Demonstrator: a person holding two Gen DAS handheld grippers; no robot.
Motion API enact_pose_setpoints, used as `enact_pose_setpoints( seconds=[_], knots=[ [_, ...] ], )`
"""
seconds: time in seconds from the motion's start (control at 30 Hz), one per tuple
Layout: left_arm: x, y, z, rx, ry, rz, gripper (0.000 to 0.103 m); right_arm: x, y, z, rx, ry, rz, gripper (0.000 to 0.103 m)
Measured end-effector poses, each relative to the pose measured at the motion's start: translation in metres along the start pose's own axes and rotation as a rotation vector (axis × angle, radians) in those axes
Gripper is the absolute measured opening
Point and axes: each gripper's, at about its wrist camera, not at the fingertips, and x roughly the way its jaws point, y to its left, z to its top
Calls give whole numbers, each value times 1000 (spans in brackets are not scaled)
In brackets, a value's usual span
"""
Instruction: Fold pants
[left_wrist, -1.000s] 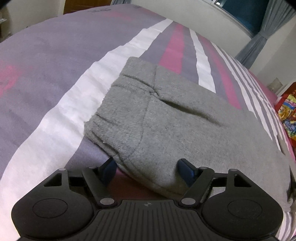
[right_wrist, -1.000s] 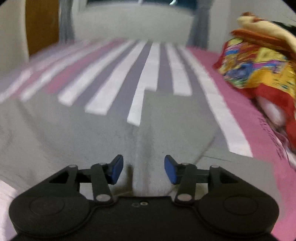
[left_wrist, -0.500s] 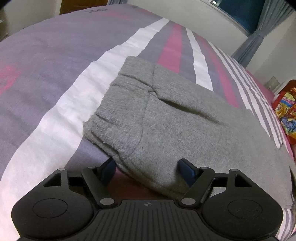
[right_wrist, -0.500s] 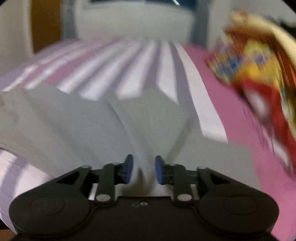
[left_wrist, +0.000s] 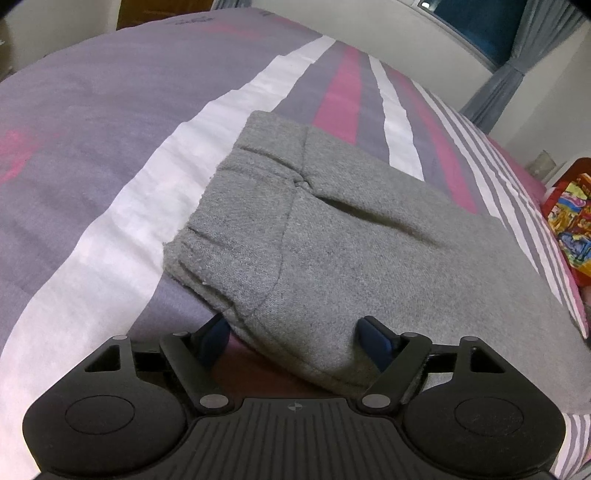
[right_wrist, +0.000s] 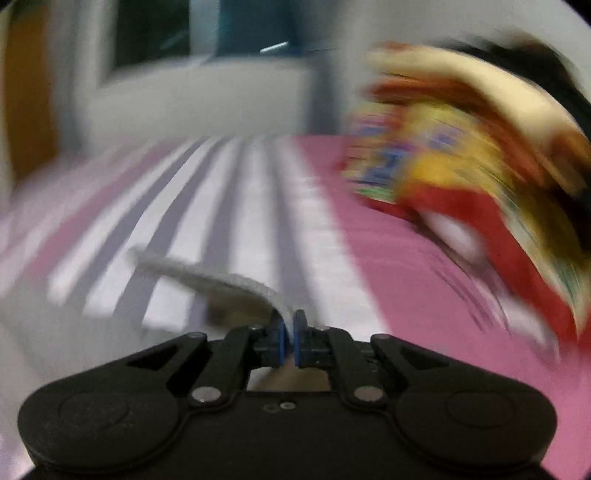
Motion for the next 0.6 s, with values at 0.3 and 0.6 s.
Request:
enact_pose_setpoints(
  seconds=[0.3, 0.6],
  knots=[
    [1, -4, 5, 2, 27, 16, 79, 21, -83, -78, 413, 155, 67, 7],
    [5, -8, 3, 15, 16, 17, 87, -13, 8, -79, -629, 66, -68, 54]
  ],
)
